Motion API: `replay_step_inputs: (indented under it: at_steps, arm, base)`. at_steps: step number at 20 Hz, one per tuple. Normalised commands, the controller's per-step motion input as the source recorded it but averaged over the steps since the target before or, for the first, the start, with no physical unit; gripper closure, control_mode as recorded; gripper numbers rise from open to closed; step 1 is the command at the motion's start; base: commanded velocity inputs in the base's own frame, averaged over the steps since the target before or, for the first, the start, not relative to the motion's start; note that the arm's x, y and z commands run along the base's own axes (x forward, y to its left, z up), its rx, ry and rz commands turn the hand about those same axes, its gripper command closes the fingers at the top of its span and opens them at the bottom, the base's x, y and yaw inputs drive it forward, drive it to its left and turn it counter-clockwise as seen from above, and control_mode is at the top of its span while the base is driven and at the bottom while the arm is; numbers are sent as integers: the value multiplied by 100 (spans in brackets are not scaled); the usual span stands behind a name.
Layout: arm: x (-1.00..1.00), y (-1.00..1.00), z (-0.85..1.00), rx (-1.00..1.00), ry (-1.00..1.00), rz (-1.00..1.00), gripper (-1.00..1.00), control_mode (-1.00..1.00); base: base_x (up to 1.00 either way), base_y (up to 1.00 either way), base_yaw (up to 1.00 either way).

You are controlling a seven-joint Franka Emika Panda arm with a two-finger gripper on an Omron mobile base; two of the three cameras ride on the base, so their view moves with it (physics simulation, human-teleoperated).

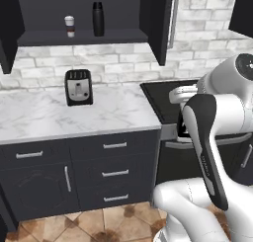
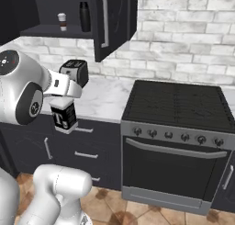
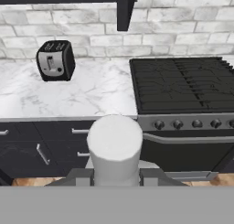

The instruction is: Sort all alcoholic drinks to one cabinet, and non-alcoholic drinks to the other.

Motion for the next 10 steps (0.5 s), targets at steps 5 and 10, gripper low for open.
replay_step_inputs:
  at_steps: [5,10]
  arm:
    - [0,0,0,0,0,0,100,100]
    - [0,0,0,0,0,0,100,100]
  base:
    - [-14,-49,0]
    - [-8,-49,0]
